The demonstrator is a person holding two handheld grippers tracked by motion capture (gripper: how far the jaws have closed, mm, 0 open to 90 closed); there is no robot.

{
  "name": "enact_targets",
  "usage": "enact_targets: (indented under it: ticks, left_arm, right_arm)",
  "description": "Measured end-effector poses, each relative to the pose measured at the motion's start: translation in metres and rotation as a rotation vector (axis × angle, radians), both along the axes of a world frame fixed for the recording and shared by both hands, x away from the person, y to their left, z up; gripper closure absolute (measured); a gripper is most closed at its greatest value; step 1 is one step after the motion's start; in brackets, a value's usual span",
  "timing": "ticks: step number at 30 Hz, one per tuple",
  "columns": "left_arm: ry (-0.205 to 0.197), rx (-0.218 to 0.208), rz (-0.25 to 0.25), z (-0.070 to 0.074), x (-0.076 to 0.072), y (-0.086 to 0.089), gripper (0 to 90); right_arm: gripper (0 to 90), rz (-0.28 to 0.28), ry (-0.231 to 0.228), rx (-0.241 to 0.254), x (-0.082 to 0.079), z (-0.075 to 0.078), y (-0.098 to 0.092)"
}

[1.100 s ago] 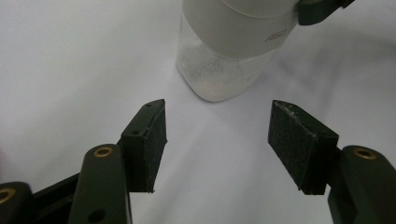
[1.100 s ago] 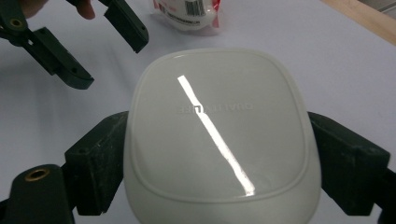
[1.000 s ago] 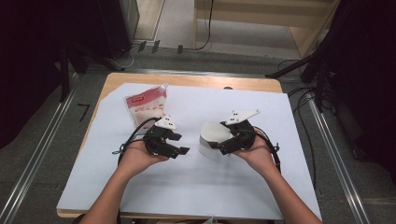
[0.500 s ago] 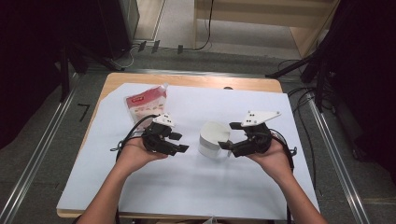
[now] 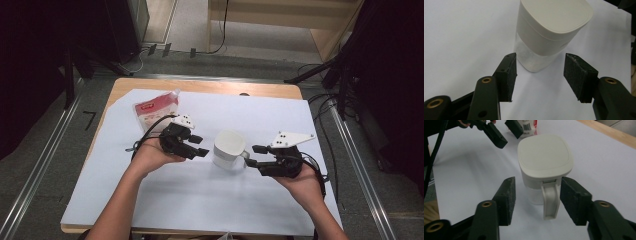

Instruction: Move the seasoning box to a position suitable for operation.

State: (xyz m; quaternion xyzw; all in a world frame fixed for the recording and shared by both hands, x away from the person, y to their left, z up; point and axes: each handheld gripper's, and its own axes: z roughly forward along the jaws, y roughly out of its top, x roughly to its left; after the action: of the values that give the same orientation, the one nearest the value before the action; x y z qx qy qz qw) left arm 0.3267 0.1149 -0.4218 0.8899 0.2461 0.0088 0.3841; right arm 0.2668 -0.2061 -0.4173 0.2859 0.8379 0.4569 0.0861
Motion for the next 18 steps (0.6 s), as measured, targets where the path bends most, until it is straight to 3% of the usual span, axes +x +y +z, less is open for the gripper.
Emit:
enact_targets:
  ticks: [3, 4, 6, 7, 9, 12, 16, 18]
  left_arm:
    - [0.022, 0.008, 0.011, -0.001, 0.002, 0.001, 41.6]
    - [0.013, 0.033, 0.036, 0.0, 0.003, 0.002, 45.3]
    - [-0.004, 0.028, 0.046, 0.0, 0.003, 0.003, 47.9]
    - [-0.025, -0.001, 0.052, 0.001, 0.002, 0.005, 48.3]
    - [-0.037, -0.011, 0.042, 0.0, 0.002, 0.006, 48.7]
    - [-0.022, -0.02, 0.048, -0.001, 0.003, 0.005, 48.6]
    - [-0.016, -0.001, 0.038, -0.005, 0.003, 0.003, 44.7]
    - [-0.02, -0.002, 0.031, -0.006, 0.003, 0.002, 41.9]
  right_arm:
    - [55.2, 0.001, 0.016, 0.003, -0.001, -0.003, -0.002]
    - [60.7, -0.007, 0.013, -0.005, -0.003, -0.006, -0.001]
    - [62.0, -0.01, 0.019, -0.005, -0.003, -0.007, -0.001]
    - [66.6, -0.011, 0.017, -0.009, -0.004, -0.009, 0.001]
    - [71.6, -0.013, 0.017, -0.022, -0.005, -0.011, 0.002]
    - [77.7, -0.009, 0.022, -0.038, -0.005, -0.016, 0.005]
    - [90.0, -0.003, 0.047, -0.055, -0.002, -0.025, 0.007]
    - [90.0, -0.001, 0.053, -0.052, -0.001, -0.026, 0.007]
